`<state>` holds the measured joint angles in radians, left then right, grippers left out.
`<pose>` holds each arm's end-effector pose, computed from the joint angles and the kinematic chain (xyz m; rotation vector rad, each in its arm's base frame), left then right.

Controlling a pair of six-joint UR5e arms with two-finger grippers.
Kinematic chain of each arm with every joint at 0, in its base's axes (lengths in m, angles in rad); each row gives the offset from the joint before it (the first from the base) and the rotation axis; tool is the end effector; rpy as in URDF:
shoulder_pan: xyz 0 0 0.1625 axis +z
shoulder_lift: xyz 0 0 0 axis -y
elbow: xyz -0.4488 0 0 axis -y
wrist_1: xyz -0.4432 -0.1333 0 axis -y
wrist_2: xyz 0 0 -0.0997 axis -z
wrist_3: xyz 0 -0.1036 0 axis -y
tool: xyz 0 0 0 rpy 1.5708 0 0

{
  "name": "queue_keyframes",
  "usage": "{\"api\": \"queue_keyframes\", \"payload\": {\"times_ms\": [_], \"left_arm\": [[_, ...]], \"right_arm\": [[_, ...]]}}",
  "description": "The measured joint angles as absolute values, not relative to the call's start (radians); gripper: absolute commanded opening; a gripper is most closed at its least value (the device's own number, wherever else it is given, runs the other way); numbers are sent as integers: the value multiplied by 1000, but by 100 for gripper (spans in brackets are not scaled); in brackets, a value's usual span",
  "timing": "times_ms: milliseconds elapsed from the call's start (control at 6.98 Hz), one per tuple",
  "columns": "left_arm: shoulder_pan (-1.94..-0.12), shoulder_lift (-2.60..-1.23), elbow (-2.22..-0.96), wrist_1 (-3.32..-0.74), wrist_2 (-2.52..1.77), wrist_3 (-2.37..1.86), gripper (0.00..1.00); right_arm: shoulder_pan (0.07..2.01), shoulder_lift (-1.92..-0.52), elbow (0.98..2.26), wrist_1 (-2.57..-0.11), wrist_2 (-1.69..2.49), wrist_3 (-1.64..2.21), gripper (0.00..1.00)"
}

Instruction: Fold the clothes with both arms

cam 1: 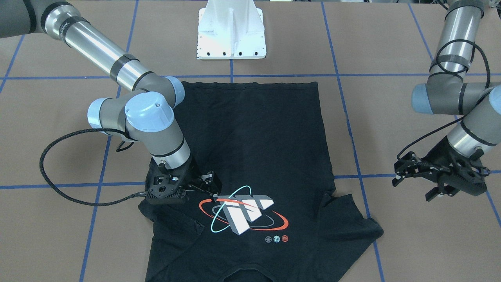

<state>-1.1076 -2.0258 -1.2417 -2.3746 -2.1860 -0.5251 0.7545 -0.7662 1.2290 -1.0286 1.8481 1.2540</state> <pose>0.2758 -0.7167 0.4807 0.5209 0.9268 0.2298 -0.5529 -0.6638 0.2451 0.2922 -0.9901 0.2590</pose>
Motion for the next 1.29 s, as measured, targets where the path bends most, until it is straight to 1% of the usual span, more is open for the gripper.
{"api": "queue_keyframes", "payload": {"times_ms": [286, 430, 716, 859, 1002, 1289], "left_arm": [[-1104, -2137, -1036, -2449, -2176, -639, 86], [-1103, -2181, -944, -2502, -2177, -703, 86], [-1093, -2233, -806, -2614, -2178, -781, 69], [-1082, -2253, -763, -2643, -2178, -797, 60], [-1071, -2267, -742, -2658, -2178, -817, 47], [-1051, -2281, -711, -2696, -2178, -849, 44]], "right_arm": [[756, -889, 1392, -1041, 1858, 1252, 100], [756, -939, 1450, -1040, 1859, 1248, 100], [751, -972, 1484, -1040, 1856, 1241, 100], [749, -976, 1486, -1039, 1855, 1240, 100], [747, -977, 1486, -1039, 1854, 1239, 100], [746, -978, 1486, -1039, 1853, 1238, 100]]}}
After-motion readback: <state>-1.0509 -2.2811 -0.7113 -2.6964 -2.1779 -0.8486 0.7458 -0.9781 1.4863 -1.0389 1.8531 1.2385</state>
